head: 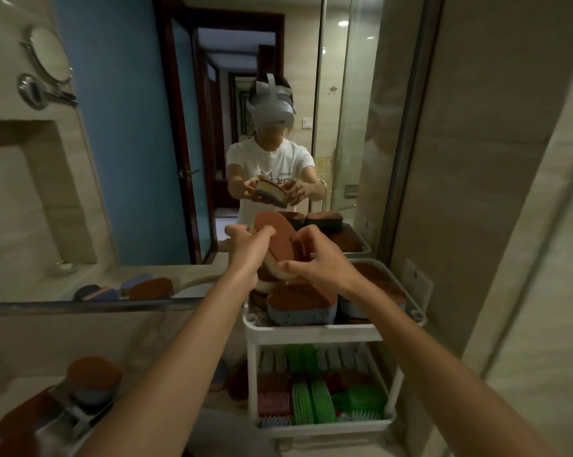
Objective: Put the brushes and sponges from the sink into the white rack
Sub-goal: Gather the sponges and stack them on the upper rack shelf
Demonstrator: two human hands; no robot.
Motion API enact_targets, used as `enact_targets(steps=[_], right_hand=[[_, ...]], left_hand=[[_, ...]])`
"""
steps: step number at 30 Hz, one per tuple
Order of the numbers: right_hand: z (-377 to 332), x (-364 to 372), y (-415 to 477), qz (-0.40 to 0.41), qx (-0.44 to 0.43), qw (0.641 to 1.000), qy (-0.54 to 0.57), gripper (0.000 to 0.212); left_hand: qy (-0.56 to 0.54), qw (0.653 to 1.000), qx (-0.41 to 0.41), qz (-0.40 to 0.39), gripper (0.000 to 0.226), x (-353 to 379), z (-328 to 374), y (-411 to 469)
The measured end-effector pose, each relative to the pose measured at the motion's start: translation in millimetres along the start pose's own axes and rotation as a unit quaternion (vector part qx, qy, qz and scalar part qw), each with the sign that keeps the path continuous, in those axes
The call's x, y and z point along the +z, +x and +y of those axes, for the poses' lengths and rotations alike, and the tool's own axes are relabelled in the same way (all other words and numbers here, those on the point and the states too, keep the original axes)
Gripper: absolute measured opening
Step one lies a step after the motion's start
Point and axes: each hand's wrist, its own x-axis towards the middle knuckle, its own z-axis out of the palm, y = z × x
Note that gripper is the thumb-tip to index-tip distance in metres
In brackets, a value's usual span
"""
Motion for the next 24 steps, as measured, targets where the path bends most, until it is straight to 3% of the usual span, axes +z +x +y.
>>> enact_targets(steps=[2, 4, 6, 9, 12, 18, 24], right_hand=[[2.5, 0.4, 7.3, 0.035, 0.007, 0.999, -0.029, 0.043], [7.4, -3.1, 14.2, 0.059, 0.047, 0.997, -0.032, 0.043], [16.5, -8.1, 21.1, 0.078, 0.099, 0.99, -0.059, 0.042], [31.0, -10.6, 28.2, 0.089, 0.161, 0.974, -0.129, 0.043], [38.6, -4.0, 34.7, 0.074, 0.183, 0.968, -0.156, 0.049], [37.2, 13.8, 42.1, 0.027, 0.198, 0.963, -0.181, 0.053], [40.4, 25.0, 43.9, -0.017, 0.186, 0.958, -0.219, 0.06]], left_hand=[[-0.034, 0.998, -0.032, -0.035, 0.044, 7.5, 4.4, 4.5], [-0.032, 0.995, -0.035, -0.082, 0.033, 11.3, 6.2, 7.4], [0.051, 0.994, 0.005, -0.099, 0.014, 9.2, 4.3, 10.5], [0.224, 0.967, 0.07, -0.101, 0.028, 0.7, -8.7, 18.7], [0.333, 0.931, 0.08, -0.128, 0.038, -4.3, -24.0, 21.7], [0.288, 0.942, 0.03, -0.17, 0.031, -9.3, -40.5, 24.9], [0.277, 0.945, 0.039, -0.171, 0.037, -15.8, -38.6, 23.7]])
